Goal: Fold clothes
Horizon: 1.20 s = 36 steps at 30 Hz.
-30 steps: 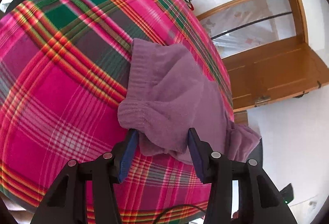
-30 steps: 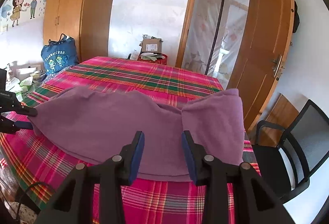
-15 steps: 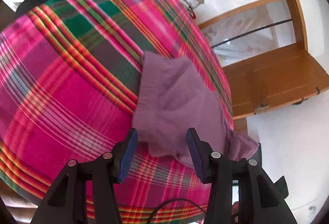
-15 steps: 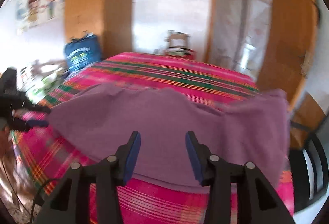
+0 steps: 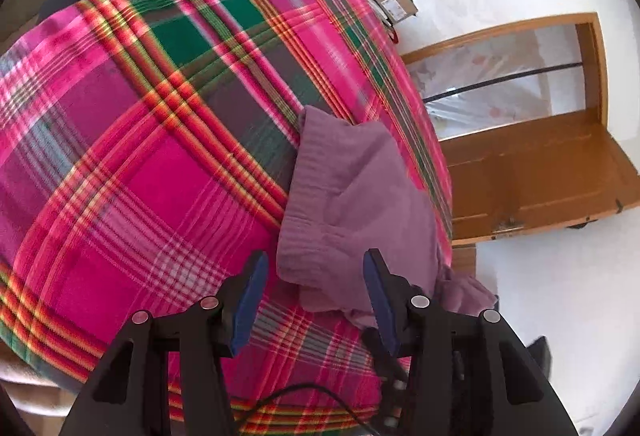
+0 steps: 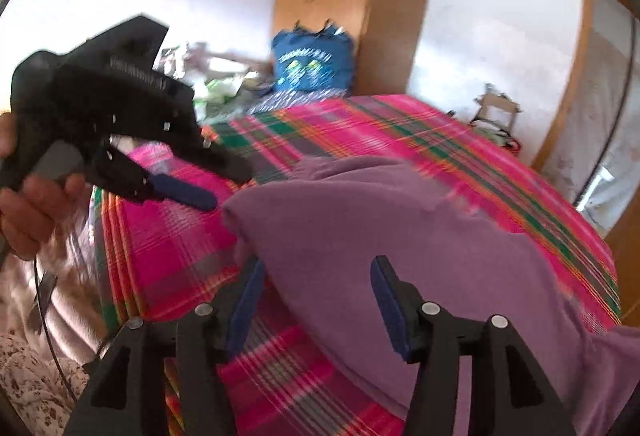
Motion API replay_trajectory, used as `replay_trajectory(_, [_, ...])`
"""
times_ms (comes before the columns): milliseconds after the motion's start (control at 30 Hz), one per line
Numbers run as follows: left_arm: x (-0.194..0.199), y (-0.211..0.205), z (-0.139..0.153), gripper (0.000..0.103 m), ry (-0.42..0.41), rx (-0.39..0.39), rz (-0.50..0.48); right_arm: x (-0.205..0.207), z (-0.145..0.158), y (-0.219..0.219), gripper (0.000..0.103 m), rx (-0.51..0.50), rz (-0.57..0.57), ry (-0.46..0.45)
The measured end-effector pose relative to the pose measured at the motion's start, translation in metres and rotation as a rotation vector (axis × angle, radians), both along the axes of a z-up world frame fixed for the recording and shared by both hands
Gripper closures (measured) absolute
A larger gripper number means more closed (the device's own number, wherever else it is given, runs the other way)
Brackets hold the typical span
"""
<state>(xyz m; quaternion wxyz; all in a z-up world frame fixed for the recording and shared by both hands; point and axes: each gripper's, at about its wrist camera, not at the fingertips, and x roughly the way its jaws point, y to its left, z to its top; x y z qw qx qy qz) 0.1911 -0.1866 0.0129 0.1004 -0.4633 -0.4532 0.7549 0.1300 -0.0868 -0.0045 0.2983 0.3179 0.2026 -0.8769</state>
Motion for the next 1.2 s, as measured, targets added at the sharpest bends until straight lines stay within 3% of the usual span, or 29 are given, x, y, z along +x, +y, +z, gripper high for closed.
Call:
replay_trajectory(300, [-0.003,-0.002,-0.001,0.053,0.0,0.01,-0.007,-0.023,-0.016,-0.027,0.042,0.127,-0.055,0.012])
replay_trajectory(333, [-0.004,-0.003,0.0,0.053,0.005,0.01,-0.007,-0.025,-0.017,-0.029,0.048,0.136,-0.066,0.017])
replay_trajectory(433, [-0.005,-0.009,0.004,0.053,0.026,0.012,-0.009,-0.036,-0.017,-0.034,0.086,0.137,-0.098,-0.019])
replay_trajectory(533, [-0.005,-0.016,0.01,0.053,0.044,0.014,0.001,-0.045,-0.009,-0.034,0.092,0.067,-0.143,-0.035])
replay_trajectory(733, [-0.003,-0.03,0.035,0.053,0.12,-0.008,0.02,-0.048,0.038,-0.016,0.093,-0.221,-0.2,-0.063])
replay_trajectory(833, [-0.002,-0.036,0.044,0.05,0.145,-0.008,0.015,-0.049,0.052,-0.017,0.093,-0.332,-0.147,-0.104])
replay_trajectory(933, [-0.002,-0.04,0.036,0.05,0.111,0.019,0.013,-0.057,0.035,-0.03,0.09,-0.276,-0.134,-0.188])
replay_trajectory(1033, [-0.002,-0.042,0.026,0.05,0.067,0.008,0.023,-0.055,0.008,-0.039,0.09,-0.131,-0.098,-0.274])
replay_trajectory(1133, [0.001,-0.041,0.021,0.05,0.038,0.003,0.011,-0.043,0.002,-0.027,0.087,-0.036,-0.072,-0.253])
replay_trajectory(1200, [0.004,-0.037,0.021,0.05,0.029,-0.002,-0.013,-0.042,0.003,-0.011,0.076,-0.04,-0.084,-0.256])
